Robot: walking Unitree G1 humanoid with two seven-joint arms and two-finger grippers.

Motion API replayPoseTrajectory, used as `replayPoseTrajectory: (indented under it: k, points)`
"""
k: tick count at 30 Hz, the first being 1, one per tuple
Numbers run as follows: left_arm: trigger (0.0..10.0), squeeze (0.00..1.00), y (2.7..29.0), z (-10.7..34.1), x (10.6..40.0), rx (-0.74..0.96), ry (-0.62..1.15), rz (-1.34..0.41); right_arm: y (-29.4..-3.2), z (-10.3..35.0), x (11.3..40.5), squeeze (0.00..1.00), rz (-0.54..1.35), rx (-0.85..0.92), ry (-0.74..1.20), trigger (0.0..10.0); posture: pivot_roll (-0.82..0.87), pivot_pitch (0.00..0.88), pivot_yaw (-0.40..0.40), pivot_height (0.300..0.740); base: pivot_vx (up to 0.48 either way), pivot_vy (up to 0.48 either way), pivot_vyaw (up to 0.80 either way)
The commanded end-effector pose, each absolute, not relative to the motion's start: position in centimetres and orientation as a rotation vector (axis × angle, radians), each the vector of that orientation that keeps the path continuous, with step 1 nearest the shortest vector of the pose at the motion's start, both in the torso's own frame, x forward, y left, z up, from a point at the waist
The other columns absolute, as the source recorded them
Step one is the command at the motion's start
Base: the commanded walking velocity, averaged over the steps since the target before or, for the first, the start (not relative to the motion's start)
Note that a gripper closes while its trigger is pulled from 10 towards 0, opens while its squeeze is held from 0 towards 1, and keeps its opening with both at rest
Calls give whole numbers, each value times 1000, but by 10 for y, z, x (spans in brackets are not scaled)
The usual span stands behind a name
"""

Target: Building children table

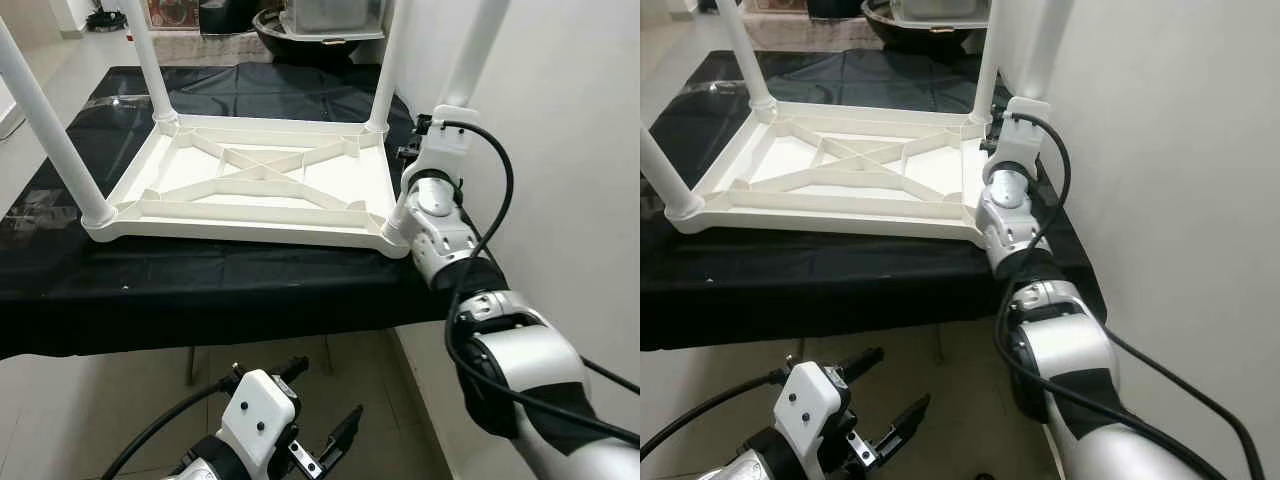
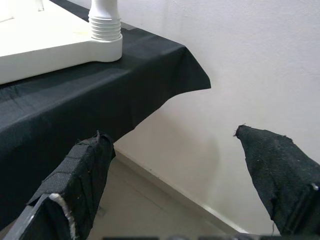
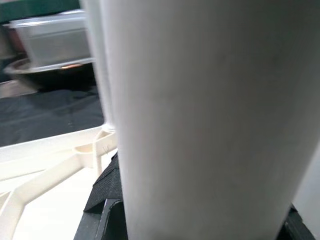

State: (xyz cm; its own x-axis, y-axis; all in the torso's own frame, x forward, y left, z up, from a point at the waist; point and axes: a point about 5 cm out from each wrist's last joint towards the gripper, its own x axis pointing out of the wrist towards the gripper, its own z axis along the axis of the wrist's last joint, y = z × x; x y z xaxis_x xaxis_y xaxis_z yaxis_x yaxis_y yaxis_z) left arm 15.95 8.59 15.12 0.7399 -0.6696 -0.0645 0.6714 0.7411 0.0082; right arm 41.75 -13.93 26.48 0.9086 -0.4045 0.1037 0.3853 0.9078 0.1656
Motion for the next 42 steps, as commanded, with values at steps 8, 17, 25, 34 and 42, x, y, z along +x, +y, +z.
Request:
replayPoseTrajectory:
  k: [8,17,25,34,42]
  points:
    - [10000,0,84,148,158,26,70,-740,-136,201,407,0,-622,211,182,10000,104,219,-50,740,0,0,0]
    - [10000,0,84,144,165,21,71,-733,-129,296,406,0,-518,255,-300,10000,93,182,-47,740,0,0,0]
    - [10000,0,85,141,178,2,73,-710,-126,354,389,0,-301,351,-548,10000,78,140,-38,740,0,0,0]
    - [10000,1000,106,151,228,192,10,-526,-99,319,361,0,237,411,-466,10000,59,95,-30,740,0,0,0]
    - [10000,0,109,165,272,409,-64,-489,-82,286,329,0,506,458,-376,10000,49,66,-15,740,0,0,0]
